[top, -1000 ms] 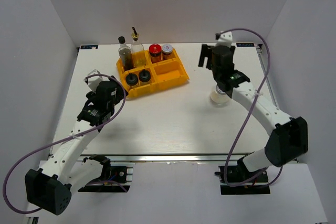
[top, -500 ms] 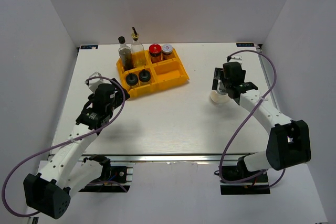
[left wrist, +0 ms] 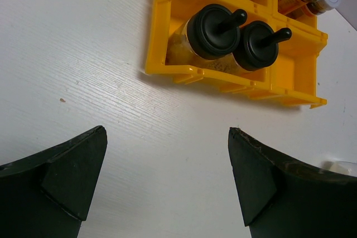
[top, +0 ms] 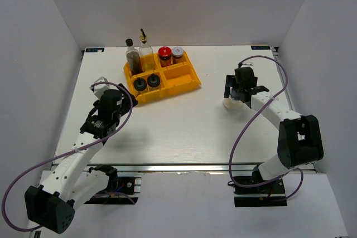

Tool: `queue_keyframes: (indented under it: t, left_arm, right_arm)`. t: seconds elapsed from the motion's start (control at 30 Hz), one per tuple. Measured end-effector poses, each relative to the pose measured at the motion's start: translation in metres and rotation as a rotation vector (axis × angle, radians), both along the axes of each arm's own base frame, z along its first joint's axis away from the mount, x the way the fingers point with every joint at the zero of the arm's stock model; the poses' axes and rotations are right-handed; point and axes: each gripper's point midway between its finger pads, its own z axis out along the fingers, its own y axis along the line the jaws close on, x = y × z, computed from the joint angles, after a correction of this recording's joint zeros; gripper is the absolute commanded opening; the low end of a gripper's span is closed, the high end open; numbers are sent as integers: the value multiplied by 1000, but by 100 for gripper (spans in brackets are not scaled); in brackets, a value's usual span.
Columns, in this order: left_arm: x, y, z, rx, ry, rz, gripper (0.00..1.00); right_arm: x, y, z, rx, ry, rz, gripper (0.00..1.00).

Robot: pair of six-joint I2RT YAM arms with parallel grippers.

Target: Organize the condiment bottles

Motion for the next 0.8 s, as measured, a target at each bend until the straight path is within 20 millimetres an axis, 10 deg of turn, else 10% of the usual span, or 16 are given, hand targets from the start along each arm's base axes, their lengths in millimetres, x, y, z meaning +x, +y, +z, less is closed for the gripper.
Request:
queue_keyframes:
  t: [0.3,0.5,0.8]
  left_arm:
    - [0,0,0,0,0,0,98]
    - [0,0,0,0,0,0,98]
    - [1,-1,-1,-2,-4,-2,98]
  right_arm:
    - [7,1,-3,6,-9,-11,80]
    - [10,1,0,19,-26,-41,23]
    - [-4,15,21,66,-31,62,0]
